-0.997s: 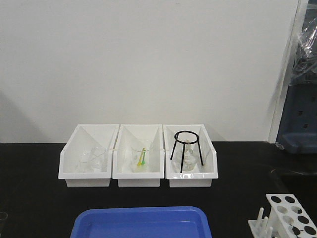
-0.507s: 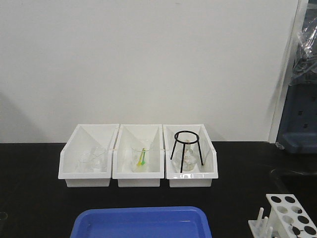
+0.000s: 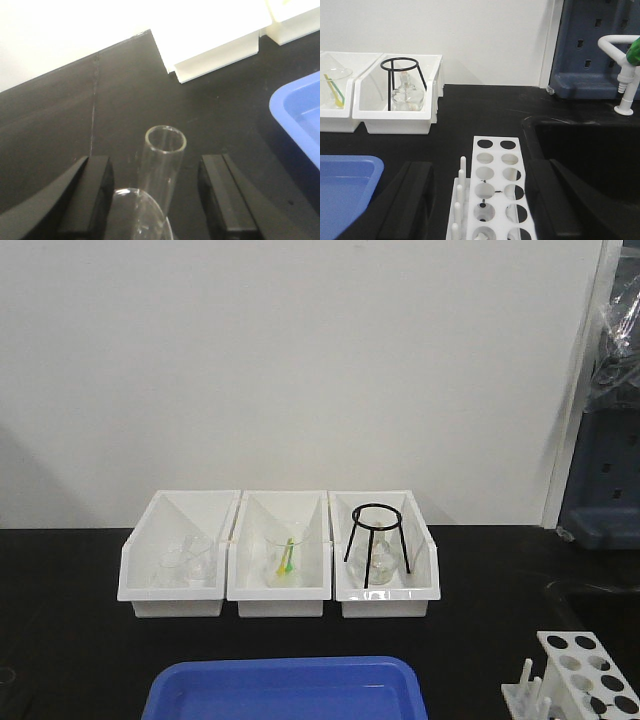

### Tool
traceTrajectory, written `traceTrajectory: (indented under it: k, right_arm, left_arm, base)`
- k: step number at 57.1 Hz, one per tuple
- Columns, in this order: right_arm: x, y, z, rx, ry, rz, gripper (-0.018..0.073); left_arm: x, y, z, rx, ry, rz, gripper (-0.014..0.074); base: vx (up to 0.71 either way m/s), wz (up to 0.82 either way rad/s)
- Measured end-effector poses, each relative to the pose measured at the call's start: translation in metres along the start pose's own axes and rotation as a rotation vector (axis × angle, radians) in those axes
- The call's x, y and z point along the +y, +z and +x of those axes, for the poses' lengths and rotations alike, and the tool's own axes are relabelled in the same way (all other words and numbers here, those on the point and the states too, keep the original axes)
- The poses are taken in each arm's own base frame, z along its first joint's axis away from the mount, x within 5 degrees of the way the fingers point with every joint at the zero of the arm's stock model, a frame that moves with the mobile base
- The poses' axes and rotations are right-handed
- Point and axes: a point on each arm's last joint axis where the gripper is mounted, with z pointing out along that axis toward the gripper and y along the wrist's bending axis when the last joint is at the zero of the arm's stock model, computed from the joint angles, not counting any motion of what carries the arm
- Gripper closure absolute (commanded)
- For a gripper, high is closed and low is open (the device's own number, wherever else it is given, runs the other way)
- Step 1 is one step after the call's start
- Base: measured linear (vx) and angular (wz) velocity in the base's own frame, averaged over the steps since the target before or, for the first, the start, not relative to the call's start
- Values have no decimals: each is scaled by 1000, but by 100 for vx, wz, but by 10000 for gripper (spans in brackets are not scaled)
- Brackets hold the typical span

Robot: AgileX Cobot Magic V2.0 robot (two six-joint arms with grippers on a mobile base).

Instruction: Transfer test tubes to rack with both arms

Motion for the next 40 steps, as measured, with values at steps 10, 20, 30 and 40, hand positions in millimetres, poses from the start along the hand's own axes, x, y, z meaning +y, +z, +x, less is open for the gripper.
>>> traceTrajectory:
  k: [10, 20, 30, 40]
  right_arm:
    - [0, 0, 0, 0, 0, 0, 92]
    - [0, 0, 0, 0, 0, 0, 92]
    - [0, 0, 0, 0, 0, 0, 92]
    - [0, 0, 0, 1, 0, 0, 92]
  left_arm:
    - [0, 8, 0, -24, -2, -5, 90]
    - [3, 19, -7, -39, -1, -10, 90]
    - [3, 25, -6, -26, -2, -5, 90]
    - [2, 25, -2, 20, -1, 8, 90]
  base:
    - [0, 0]
    - [0, 0]
    - [0, 0]
    - [0, 0]
